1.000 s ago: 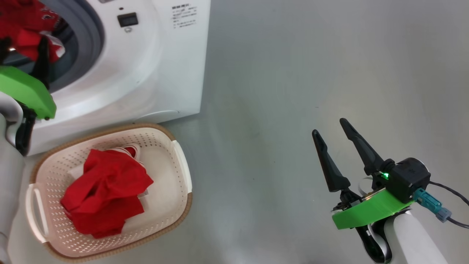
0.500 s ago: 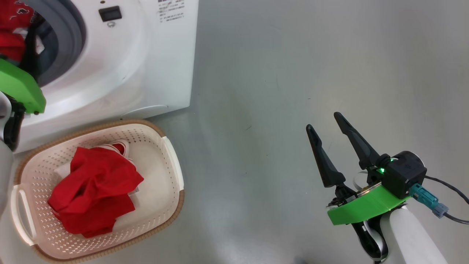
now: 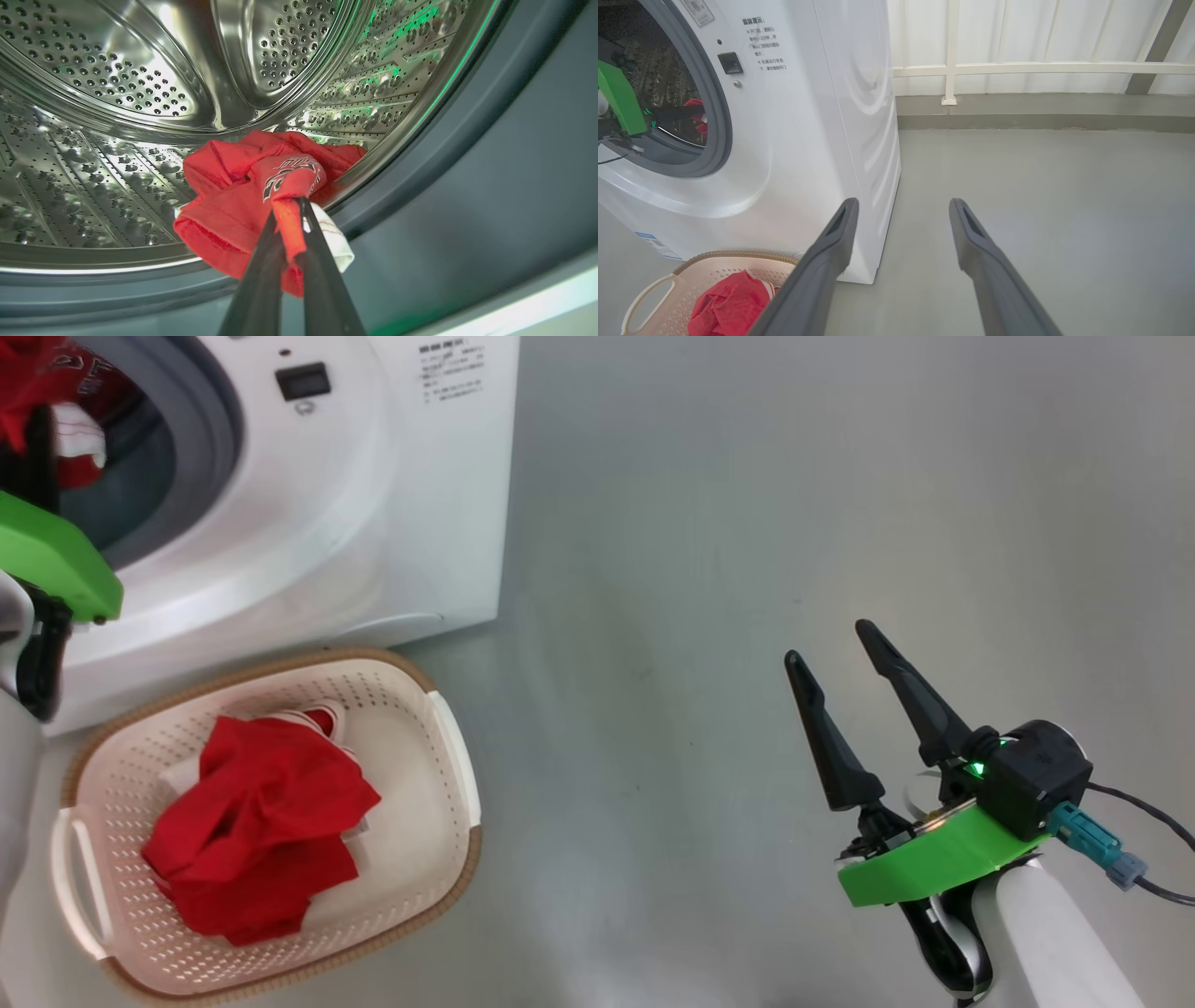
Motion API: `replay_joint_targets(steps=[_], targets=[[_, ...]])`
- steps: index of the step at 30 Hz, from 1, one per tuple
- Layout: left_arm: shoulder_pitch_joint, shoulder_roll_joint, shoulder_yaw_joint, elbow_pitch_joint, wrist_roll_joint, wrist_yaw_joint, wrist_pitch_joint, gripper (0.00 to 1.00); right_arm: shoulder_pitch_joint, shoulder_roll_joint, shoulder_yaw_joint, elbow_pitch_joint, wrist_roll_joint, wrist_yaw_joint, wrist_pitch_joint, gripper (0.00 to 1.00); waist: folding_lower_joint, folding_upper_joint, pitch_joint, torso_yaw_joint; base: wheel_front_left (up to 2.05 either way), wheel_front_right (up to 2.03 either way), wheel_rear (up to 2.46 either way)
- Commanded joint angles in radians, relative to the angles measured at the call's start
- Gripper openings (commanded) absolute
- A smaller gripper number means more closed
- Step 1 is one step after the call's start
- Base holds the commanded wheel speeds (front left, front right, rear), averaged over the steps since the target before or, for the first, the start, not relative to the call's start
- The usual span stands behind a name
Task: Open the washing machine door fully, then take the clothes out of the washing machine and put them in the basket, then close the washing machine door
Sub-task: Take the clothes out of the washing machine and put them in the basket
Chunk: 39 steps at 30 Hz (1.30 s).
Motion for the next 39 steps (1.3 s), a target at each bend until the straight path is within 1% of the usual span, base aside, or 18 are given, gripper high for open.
replay_joint_targets(steps=[1, 5, 9, 14, 20, 26, 28, 29, 39], targets=[[0.002, 0.042, 0.025, -0.019, -0.011, -0.003, -0.014, 0.0, 0.005, -0.006, 0.011, -0.021, 0.002, 0.002, -0.005, 1.0, 0.0, -0.0001, -0.019, 0.011, 0.0, 0.0, 0.0], [0.046, 0.044, 0.059, -0.06, -0.025, -0.003, -0.02, 0.0, 0.02, -0.017, 0.004, -0.018, 0.001, 0.002, -0.005, 1.0, 0.0, -0.0001, -0.056, 0.029, 0.0, 0.0, 0.0], [0.117, 0.051, 0.151, -0.143, -0.005, 0.008, -0.021, 0.0, 0.033, -0.029, 0.002, -0.014, 0.002, 0.002, -0.005, 1.0, 0.0, -0.0001, -0.094, 0.049, 0.0, 0.0, 0.0], [0.229, 0.047, 0.277, -0.272, 0.059, 0.023, -0.021, 0.0, 0.045, -0.041, -0.002, -0.008, 0.005, 0.002, -0.005, 1.0, 0.0, -0.0001, -0.131, 0.076, 0.0, 0.0, 0.0], [0.366, 0.017, 0.409, -0.423, 0.161, 0.029, -0.021, 0.0, 0.065, -0.055, -0.008, -0.004, 0.006, 0.002, -0.005, 1.0, 0.0, -0.0001, -0.172, 0.109, 0.0, 0.0, 0.0], [0.501, -0.032, 0.524, -0.567, 0.241, 0.024, -0.021, 0.0, 0.088, -0.065, -0.018, -0.002, 0.008, 0.002, -0.005, 1.0, 0.0, -0.0001, -0.208, 0.135, 0.0, 0.0, 0.0], [0.539, -0.046, 0.553, -0.612, 0.266, 0.021, -0.021, 0.0, 0.096, -0.068, -0.024, -0.004, 0.007, 0.002, -0.005, 1.0, 0.0, -0.0001, -0.215, 0.144, 0.0, 0.0, 0.0], [0.539, -0.046, 0.553, -0.612, 0.266, 0.021, -0.021, 0.0, 0.096, -0.068, -0.024, -0.004, 0.007, 0.002, -0.005, 1.0, 0.0, -0.0001, -0.215, 0.144, 0.0, 0.0, 0.0], [0.703, -0.101, 0.658, -0.848, 0.352, 0.009, -0.021, 0.0, 0.119, -0.08, -0.044, -0.01, 0.006, 0.002, -0.005, 1.0, 0.0, -0.0001, -0.239, 0.184, 0.0, 0.0, 0.0]])
